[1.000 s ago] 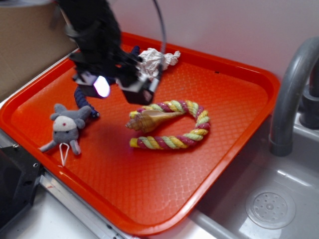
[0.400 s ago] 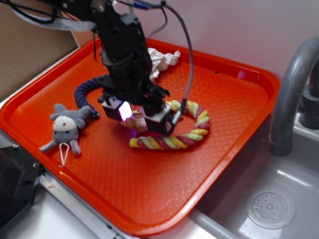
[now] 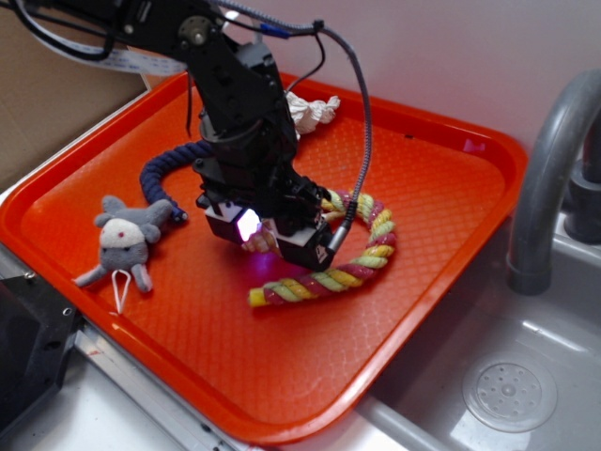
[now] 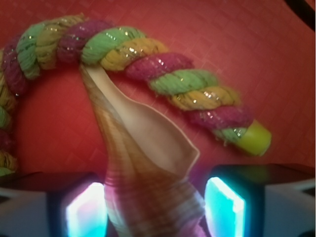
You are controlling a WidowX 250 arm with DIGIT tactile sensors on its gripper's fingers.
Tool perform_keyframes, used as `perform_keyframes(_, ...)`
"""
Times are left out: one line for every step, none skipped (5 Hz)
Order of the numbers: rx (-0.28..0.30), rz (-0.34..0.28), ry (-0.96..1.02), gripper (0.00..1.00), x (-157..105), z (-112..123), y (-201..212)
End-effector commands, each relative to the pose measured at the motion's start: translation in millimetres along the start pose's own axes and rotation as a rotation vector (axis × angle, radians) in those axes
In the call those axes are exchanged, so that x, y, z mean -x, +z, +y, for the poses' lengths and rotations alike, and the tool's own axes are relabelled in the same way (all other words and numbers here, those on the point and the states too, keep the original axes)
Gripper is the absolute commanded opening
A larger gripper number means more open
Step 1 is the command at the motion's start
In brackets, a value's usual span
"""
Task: Grab the shell.
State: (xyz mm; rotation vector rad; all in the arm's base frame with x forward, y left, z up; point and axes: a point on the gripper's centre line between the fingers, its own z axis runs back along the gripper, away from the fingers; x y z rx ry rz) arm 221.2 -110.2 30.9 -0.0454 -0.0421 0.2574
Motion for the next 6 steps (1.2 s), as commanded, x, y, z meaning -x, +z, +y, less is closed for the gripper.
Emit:
perform_keyframes(-0.052,0.064,-0.027,0.0,-0.6,0.1,8.7)
perform_keyframes(-0.088,0.052,-0.094,0.0,0.2,8.5,49.7)
perform_keyframes(-0.042,0.018,-0.187,0.0,1.6,20.3,97.1)
perform_keyframes(-0.026,-0.046,-0.224,0.0,14.3,32.4,145.5)
perform_keyframes(0.019,-0.064,-0.209,0.0,23.0,48.9,165.7)
perform_keyframes(0.118,-0.056,-0.218,0.0,22.1,58.8,157.6)
